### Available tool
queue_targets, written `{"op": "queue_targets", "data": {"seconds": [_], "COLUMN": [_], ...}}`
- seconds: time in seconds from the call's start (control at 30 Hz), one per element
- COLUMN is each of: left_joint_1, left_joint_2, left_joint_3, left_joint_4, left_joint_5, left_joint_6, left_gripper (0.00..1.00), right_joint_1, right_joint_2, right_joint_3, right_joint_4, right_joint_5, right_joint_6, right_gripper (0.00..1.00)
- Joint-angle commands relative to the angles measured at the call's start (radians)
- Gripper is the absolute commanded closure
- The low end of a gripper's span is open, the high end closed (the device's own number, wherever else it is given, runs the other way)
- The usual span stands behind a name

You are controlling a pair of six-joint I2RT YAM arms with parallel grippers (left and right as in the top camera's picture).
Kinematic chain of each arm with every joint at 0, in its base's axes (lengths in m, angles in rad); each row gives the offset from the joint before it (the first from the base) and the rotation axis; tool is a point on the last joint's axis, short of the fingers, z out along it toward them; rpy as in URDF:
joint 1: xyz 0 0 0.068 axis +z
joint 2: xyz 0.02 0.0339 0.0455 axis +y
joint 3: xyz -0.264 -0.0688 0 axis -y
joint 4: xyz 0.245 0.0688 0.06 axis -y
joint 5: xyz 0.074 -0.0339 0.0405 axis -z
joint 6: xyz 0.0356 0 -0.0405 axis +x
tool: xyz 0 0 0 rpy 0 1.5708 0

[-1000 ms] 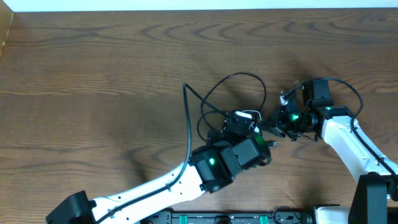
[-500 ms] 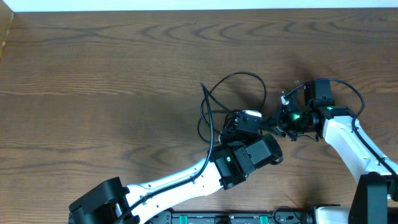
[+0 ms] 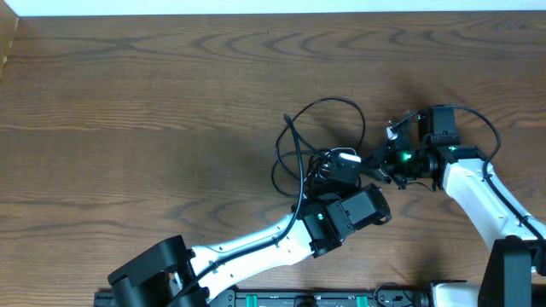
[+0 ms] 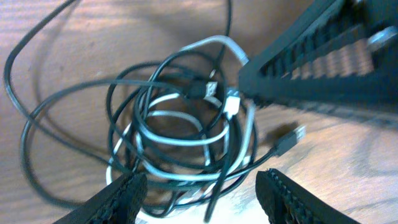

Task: Untangle cables

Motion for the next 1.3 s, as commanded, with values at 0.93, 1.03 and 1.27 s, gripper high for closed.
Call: {"op": "queue_targets", "data": {"seconds": [0.93, 1.03, 1.27], "left_joint_1": [-0.006, -0.006, -0.006], "left_joint_2": [0.144, 0.144, 0.145], "left_joint_3": [-0.002, -0.002, -0.002], "left_joint_4": [0.160, 0.161, 0.161], "left_joint_5": [-0.037, -0.037, -0.037], "left_joint_6": [0.036, 0.036, 0.036], "left_gripper": [0.74, 0.74, 0.74], "right_joint_1": [-0.005, -0.005, -0.005], "right_joint_2": [-0.013, -0.013, -0.013], "right_joint_3": [0.025, 0.025, 0.025], "right_joint_4": [0.001, 0.001, -0.006], "right_joint_5": [-0.018, -0.018, -0.018], "right_joint_6": [0.024, 0.025, 0.025], "right_gripper": [0.99, 0.99, 0.98]}}
